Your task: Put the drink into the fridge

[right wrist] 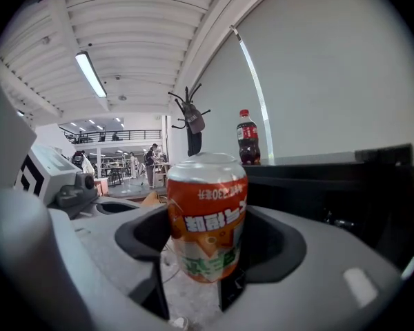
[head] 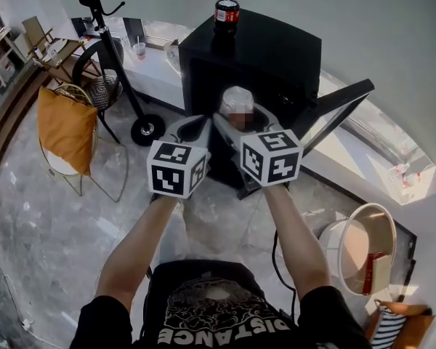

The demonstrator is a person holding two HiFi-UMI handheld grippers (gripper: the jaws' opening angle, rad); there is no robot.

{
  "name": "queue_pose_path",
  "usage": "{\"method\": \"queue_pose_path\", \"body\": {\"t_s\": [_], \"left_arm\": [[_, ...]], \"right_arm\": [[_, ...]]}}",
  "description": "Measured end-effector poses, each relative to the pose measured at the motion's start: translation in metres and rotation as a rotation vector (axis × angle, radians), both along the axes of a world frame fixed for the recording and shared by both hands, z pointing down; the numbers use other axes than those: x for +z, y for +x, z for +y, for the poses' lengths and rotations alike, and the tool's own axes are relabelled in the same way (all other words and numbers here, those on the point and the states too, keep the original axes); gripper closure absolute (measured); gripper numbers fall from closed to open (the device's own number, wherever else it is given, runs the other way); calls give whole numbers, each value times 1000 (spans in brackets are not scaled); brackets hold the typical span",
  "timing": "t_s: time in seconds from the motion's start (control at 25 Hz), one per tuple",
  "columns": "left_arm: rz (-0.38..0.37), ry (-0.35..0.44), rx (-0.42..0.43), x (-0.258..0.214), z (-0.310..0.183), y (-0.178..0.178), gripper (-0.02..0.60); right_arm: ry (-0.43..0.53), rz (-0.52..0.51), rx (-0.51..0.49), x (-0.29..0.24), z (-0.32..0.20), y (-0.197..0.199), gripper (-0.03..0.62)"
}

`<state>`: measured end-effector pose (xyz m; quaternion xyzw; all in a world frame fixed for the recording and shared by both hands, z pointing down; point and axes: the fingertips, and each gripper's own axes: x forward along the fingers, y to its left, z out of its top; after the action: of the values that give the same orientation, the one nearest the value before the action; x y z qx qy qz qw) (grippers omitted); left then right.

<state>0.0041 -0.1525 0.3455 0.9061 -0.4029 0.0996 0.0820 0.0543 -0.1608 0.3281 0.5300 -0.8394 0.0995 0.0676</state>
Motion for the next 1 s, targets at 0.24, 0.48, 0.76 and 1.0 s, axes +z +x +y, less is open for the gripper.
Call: {"method": "queue_pose_path", "body": {"t_s": [0.24,0.48,0.76,1.0], "left_arm": [[0,-7,5,48,-29,-8,577],[-4,-32,11,97,-62,-11,577],[15,-48,20,138,-86,-7,577],[48,-64,14,170,-115,-6,577]], "right_arm": [[-10,6,19,49,-28,-6,270],[-26,3,49,101,-61,-3,270],[-63,28,52,157,-93,-1,270],[-63,53,76,199,-130,0,270]]}}
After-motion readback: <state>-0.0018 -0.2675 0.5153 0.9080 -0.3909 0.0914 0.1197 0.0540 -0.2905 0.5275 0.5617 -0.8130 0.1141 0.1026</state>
